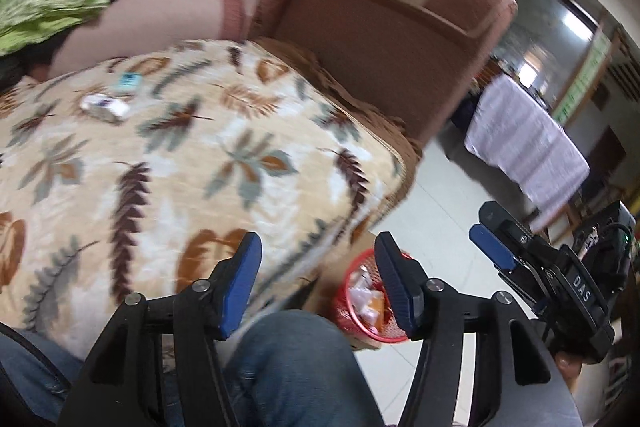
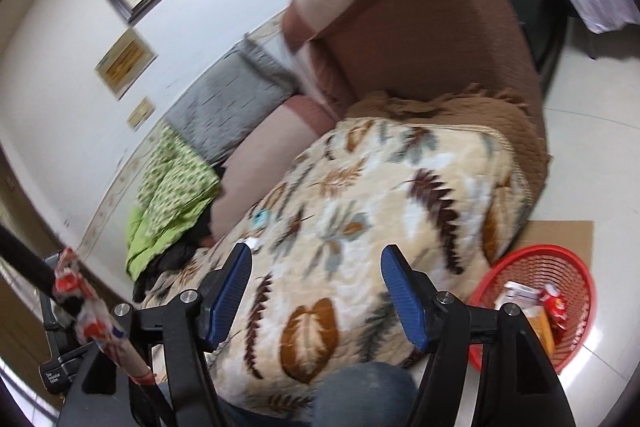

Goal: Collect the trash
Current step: 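Move both open tools back over the white box and teal box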

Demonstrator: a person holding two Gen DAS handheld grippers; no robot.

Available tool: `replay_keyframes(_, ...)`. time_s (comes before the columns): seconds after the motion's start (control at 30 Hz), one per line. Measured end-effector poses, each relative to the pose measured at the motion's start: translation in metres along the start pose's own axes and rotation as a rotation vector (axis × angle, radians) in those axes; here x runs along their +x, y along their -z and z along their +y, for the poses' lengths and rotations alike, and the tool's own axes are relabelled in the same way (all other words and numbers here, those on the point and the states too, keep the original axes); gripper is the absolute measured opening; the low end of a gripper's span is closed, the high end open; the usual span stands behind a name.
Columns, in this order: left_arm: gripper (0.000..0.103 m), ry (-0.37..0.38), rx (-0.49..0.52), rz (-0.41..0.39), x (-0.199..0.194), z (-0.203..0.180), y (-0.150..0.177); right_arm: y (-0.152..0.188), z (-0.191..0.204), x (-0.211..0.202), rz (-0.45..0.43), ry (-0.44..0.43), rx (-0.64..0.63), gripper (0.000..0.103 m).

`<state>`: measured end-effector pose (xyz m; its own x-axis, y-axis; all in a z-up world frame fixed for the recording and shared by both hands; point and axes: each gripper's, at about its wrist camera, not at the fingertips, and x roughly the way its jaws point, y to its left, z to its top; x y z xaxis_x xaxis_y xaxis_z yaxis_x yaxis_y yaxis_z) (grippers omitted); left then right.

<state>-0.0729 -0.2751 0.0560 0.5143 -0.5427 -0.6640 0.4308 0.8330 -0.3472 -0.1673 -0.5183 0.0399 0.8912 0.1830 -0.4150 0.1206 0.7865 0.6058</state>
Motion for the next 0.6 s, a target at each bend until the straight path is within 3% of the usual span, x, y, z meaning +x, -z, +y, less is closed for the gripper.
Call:
replay_keyframes(0.33,0.059,-0.106,-0.117,-0.109,-0.053,0.069,-0.014,-0.002,0.070,0.058,0.061,-0.106,-0.094,0.074)
replay_keyframes(0.6,0.060,-0.157,-0.199,-0.140,-0.068,0.118,-0.023,0.001,0.113,0.109,0.120,-0.169,-0.152,0.080)
